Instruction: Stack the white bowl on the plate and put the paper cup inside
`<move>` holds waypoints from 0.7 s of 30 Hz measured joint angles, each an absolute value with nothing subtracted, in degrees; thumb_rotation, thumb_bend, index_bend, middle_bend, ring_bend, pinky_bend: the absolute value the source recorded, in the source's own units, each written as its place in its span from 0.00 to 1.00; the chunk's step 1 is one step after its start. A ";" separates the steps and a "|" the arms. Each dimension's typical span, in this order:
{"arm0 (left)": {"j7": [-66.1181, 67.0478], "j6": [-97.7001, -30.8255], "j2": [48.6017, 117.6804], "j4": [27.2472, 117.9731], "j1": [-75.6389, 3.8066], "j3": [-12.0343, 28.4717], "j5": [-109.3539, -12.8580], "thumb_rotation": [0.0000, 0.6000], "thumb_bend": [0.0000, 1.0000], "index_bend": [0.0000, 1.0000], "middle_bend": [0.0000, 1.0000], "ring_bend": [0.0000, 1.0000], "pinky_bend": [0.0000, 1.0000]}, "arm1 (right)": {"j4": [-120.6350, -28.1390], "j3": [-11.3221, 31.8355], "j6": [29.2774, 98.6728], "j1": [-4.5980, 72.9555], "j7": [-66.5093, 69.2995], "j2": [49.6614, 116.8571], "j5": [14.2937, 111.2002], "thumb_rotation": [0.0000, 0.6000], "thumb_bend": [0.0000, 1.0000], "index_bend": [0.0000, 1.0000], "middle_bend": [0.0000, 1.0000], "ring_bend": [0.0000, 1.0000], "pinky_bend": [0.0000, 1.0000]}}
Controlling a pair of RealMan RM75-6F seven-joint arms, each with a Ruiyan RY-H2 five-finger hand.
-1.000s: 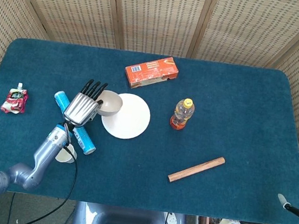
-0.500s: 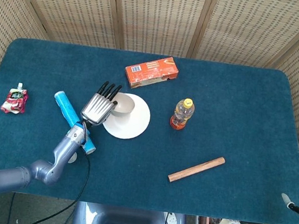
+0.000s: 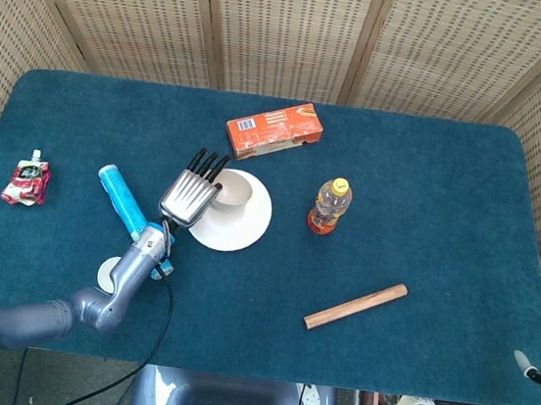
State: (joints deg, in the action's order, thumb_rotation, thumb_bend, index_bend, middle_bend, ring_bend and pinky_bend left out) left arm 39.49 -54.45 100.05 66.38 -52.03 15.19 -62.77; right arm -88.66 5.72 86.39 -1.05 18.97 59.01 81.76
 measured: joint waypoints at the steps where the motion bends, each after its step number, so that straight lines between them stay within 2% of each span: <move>1: 39.60 -54.39 100.28 66.03 -52.23 15.13 -62.77 1.00 0.48 0.64 0.00 0.00 0.00 | -88.59 5.75 86.35 -1.06 19.12 59.01 81.69 1.00 0.17 0.00 0.00 0.00 0.00; 17: 40.59 -53.05 103.46 61.80 -54.53 14.77 -60.91 1.00 0.48 0.64 0.00 0.00 0.00 | -87.43 6.06 85.80 -1.21 21.28 58.96 80.87 1.00 0.17 0.00 0.00 0.00 0.00; 19: 40.60 -52.94 103.79 61.11 -54.66 14.70 -60.73 1.00 0.47 0.62 0.00 0.00 0.00 | -87.32 6.06 85.74 -1.22 21.37 58.99 80.86 1.00 0.17 0.00 0.00 0.00 0.00; 21: 40.47 -52.84 104.09 60.58 -54.72 14.70 -60.41 1.00 0.43 0.56 0.00 0.00 0.00 | -87.24 6.05 85.64 -1.21 21.44 59.01 80.82 1.00 0.17 0.00 0.00 0.00 0.00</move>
State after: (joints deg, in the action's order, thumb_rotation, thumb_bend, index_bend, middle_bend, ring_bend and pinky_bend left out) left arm 40.47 -52.84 104.09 60.58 -54.72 14.70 -60.41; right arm -87.24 6.05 85.64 -1.21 21.44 59.01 80.82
